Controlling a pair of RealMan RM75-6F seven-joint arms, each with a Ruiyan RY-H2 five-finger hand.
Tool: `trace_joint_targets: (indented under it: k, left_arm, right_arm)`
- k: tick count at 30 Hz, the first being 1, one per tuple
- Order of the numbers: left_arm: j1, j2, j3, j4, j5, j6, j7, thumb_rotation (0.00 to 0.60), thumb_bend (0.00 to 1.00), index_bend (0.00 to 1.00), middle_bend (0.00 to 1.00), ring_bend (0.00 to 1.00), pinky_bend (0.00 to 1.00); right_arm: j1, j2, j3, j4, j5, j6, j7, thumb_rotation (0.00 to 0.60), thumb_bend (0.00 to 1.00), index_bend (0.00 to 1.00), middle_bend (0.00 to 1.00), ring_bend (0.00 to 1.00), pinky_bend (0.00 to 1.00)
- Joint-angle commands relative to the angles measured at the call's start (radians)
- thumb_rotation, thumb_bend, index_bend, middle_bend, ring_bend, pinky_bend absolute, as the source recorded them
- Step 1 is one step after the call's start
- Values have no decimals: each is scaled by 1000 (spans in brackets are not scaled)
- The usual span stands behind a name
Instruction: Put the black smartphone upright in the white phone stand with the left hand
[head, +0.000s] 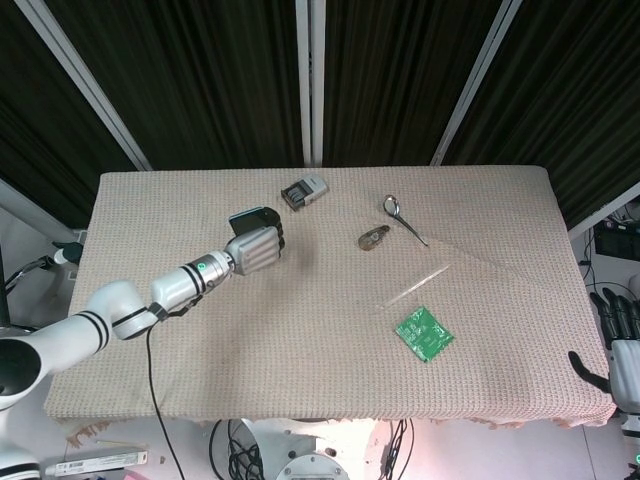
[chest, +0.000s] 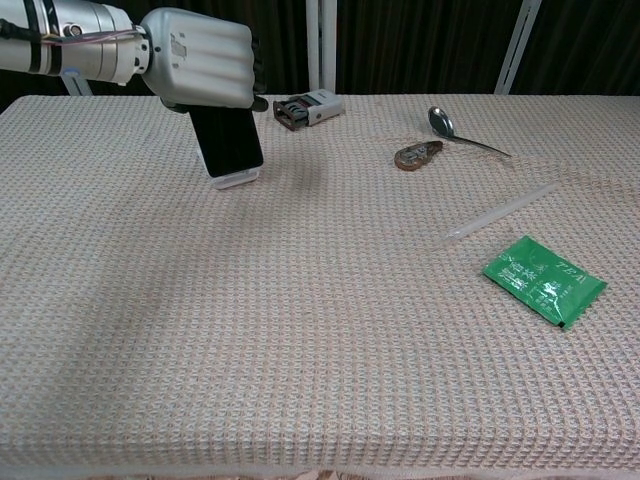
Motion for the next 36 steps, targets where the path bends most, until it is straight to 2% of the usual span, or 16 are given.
trace_joint_targets:
  k: [1, 30, 33, 36]
  left_arm:
    - [-3, -8, 9, 14, 6, 3, -11, 600, 394, 679, 541, 468, 347]
    - [-8, -40, 28, 67, -7, 12, -53, 600, 407, 677, 529, 457, 347]
    - [-11, -39, 30, 70, -9, 5, -52, 600, 405, 646, 508, 434, 346]
    - [-11, -33, 30, 65, -23, -15, -47, 600, 371, 515, 439, 375, 339]
  right_arm:
    - [0, 0, 1, 1, 1, 0, 1, 600, 176, 0, 0, 0, 0]
    - [4, 8, 5, -10, 12, -15, -9, 600, 176, 0, 0, 0, 0]
    - [3, 11, 5, -15, 14, -16, -11, 600, 176, 0, 0, 0, 0]
    - [3, 13, 7, -17, 15, -13, -12, 600, 176, 0, 0, 0, 0]
